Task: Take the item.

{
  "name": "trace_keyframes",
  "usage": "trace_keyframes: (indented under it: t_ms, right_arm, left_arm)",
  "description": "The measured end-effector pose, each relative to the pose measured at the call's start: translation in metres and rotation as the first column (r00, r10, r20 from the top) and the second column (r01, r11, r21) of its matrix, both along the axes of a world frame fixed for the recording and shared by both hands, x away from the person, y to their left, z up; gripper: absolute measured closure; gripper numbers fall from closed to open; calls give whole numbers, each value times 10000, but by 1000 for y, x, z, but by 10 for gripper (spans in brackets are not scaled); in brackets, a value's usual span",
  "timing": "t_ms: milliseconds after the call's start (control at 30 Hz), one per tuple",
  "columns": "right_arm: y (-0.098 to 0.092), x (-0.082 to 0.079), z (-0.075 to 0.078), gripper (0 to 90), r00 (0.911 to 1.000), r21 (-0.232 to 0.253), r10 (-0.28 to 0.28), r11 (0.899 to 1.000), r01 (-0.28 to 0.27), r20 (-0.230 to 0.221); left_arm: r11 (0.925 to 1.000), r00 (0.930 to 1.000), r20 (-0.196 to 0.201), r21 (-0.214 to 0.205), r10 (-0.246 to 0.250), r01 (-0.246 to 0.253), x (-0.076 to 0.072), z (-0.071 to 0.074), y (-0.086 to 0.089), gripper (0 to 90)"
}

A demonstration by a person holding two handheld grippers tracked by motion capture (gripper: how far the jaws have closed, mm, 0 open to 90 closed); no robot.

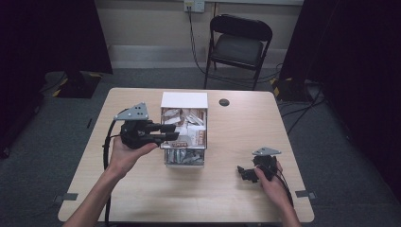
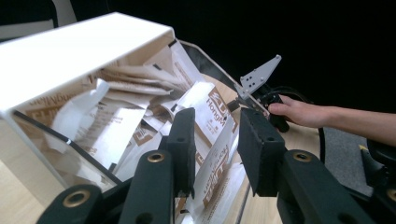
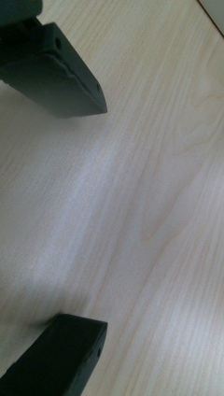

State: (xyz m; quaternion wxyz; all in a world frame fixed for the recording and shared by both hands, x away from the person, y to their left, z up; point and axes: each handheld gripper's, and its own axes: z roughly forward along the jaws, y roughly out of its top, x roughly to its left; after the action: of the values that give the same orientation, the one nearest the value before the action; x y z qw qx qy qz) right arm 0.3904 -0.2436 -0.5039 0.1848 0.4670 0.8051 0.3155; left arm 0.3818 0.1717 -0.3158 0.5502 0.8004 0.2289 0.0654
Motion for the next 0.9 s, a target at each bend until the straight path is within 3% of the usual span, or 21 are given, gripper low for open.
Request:
trace_keyframes:
  t_ms: [133, 200, 400, 567, 633, 767, 900]
  right_arm:
    - [0, 0, 0, 0, 10000, 3, 0, 10000, 0, 0]
    - [0, 0, 0, 0, 10000, 0, 0, 10000, 0, 0]
    - [0, 0, 0, 0, 10000, -6, 11, 10000, -11, 5]
    - [0, 0, 0, 0, 10000, 2, 3, 10000, -3, -1]
    - [0, 0, 0, 0, 10000, 1, 4, 10000, -4, -1]
    - [0, 0, 0, 0, 10000, 0, 2, 10000, -2, 0]
    - [0, 0, 0, 0, 10000, 1, 1, 10000, -1, 0]
  left_arm:
    - [9992, 10000, 12, 399, -99, 98, 1, -4, -7, 701]
    - [9993, 9997, -113, 323, -204, 208, 1, -5, -8, 693]
    - [9952, 9997, -65, 943, -247, 252, 1, -9, -15, 742]
    - [9942, 9990, -107, 979, -439, 448, 1, -10, -14, 760]
    - [9924, 9996, -117, 1201, -246, 258, 1, -11, -16, 740]
    - [9899, 9991, -76, 1356, -419, 425, 0, -13, -19, 734]
    - [9898, 9981, -175, 1289, -589, 607, 1, -14, -19, 785]
